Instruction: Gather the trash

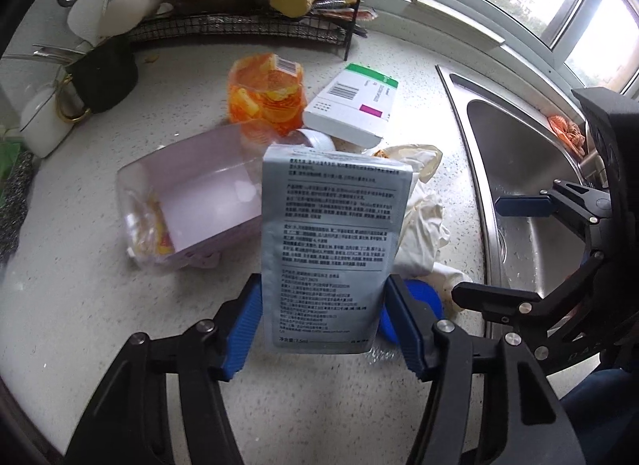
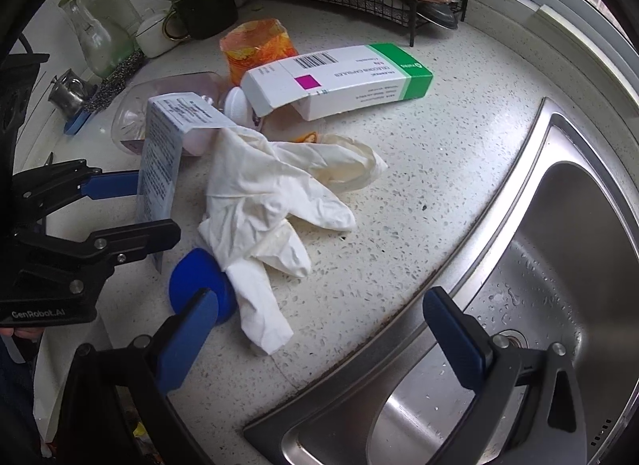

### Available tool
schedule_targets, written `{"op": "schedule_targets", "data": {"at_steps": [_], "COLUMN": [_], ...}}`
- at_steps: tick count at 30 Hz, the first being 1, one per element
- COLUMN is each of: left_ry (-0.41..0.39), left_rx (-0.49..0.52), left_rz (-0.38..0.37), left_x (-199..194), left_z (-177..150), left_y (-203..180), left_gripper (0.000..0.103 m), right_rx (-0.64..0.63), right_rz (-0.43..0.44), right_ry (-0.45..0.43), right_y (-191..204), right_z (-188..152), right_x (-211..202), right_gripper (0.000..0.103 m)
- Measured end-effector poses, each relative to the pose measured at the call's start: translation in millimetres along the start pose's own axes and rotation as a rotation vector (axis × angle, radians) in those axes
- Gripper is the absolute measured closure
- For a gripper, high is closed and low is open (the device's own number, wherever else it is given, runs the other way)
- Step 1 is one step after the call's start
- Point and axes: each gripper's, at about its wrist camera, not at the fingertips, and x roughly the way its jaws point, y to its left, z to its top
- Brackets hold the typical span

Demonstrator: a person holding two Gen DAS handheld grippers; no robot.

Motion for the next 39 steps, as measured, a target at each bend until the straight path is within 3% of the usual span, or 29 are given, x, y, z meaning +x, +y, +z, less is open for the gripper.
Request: {"op": "schedule_targets", "data": {"at_steps": [12, 14, 17, 20, 28, 33, 35, 37, 39], "left_ry": [-0.015, -0.014, -0.019, -0.017, -0.016, -0.010, -0.007, -0.009, -0.012], "left_rx": [-0.147, -0.172, -0.200, -0.217, -0.272, -0.282, -0.286, -0.291, -0.290], "left_rz": [0.086, 0.095, 0.093, 0.100, 0.110, 0.113, 0.116, 0.118, 0.119], "left_x": [-50, -54, -58, -59, -59, -56, -55, -56, -57], "left_z": [-57, -67, -81, -89, -97, -100, -101, -103, -104], "left_y": [18, 23, 24, 24, 30, 30, 31, 31, 30], "left_gripper": [0.044, 0.044, 0.044, 0.044, 0.044, 0.044, 0.044, 0.044, 0.044], "right_rx": [-0.087, -0.105, -0.125, -0.120, -0.120, -0.173, -0.202, -0.220, -0.218], "right_rz": [0.121, 0.135, 0.149, 0.180, 0.156, 0.107, 0.081, 0.064, 0.071], "right_ry": [0.025, 0.036, 0.068, 0.109, 0.142, 0.116, 0.105, 0.099, 0.091], "right_y": [49, 56, 66, 72, 83, 92, 98, 104, 105], "right_z": [-1, -4, -8, -11, 0, 14, 18, 19, 22], "right_x": [-13, -11, -6, 4, 29, 40, 42, 43, 45], "right_gripper": [0.000, 0.005, 0.023, 0.024, 0.026, 0.040, 0.056, 0.064, 0.065]}}
